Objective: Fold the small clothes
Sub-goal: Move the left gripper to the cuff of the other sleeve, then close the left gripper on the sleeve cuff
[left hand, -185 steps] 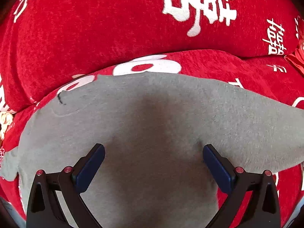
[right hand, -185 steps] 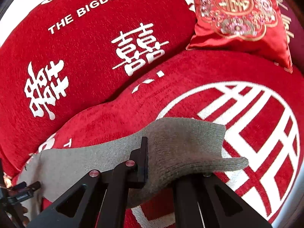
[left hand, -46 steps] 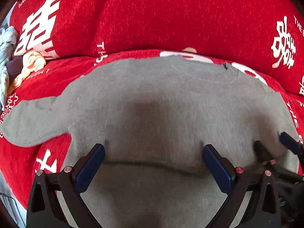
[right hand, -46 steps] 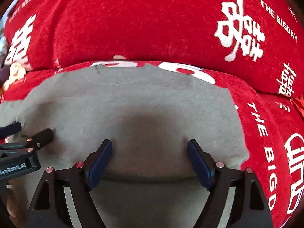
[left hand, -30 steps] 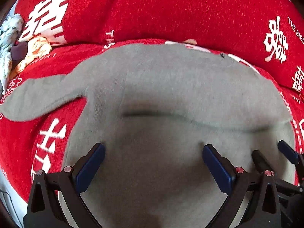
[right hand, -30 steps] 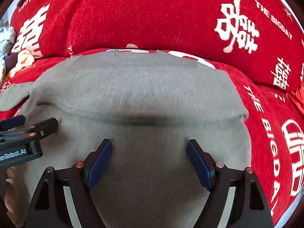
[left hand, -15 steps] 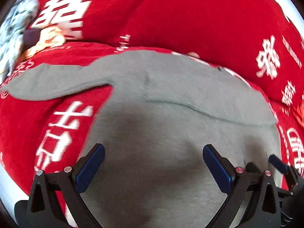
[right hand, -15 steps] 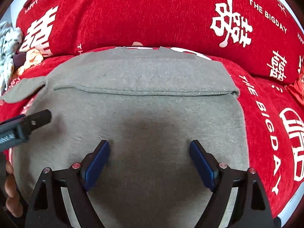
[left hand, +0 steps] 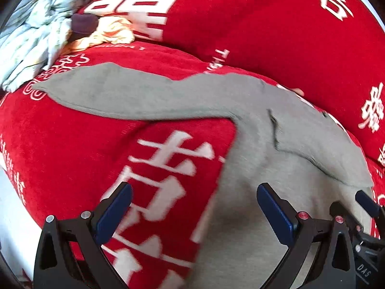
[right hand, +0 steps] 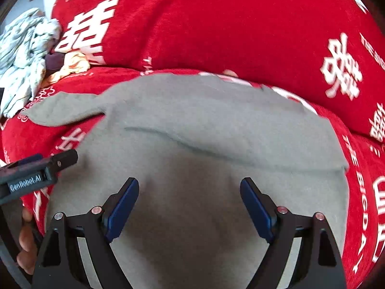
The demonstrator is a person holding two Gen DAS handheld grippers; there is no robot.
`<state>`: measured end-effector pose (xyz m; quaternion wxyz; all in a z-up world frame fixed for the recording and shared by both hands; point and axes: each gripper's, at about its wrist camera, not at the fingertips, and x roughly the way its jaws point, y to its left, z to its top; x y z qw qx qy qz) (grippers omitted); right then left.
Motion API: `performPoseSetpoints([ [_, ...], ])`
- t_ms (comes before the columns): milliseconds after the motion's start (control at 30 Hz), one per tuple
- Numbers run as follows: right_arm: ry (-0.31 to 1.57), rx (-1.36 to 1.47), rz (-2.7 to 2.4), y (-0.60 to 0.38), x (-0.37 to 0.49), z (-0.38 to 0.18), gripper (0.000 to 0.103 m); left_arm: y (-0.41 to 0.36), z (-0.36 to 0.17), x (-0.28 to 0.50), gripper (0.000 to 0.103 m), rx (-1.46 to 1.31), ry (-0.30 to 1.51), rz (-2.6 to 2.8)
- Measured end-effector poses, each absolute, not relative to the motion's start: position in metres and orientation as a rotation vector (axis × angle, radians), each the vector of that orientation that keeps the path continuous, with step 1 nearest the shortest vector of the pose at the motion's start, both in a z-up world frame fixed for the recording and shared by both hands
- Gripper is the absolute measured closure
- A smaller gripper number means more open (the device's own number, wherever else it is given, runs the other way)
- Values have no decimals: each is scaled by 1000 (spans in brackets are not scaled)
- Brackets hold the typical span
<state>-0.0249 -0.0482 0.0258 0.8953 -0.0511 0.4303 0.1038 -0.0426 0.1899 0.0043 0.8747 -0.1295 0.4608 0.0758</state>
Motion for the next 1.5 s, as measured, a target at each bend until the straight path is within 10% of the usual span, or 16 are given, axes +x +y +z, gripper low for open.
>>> performPoseSetpoints([
  [1100, 929, -244, 277, 49, 26, 6, 15, 427, -11, 63, 1, -558, 793, 532],
  [1233, 911, -229, 273, 51, 35, 13, 15, 435, -10, 52, 90, -584, 780, 540],
  [1500, 920, -279, 270, 87, 96, 12, 15, 449, 8, 27, 95, -632, 729, 483],
])
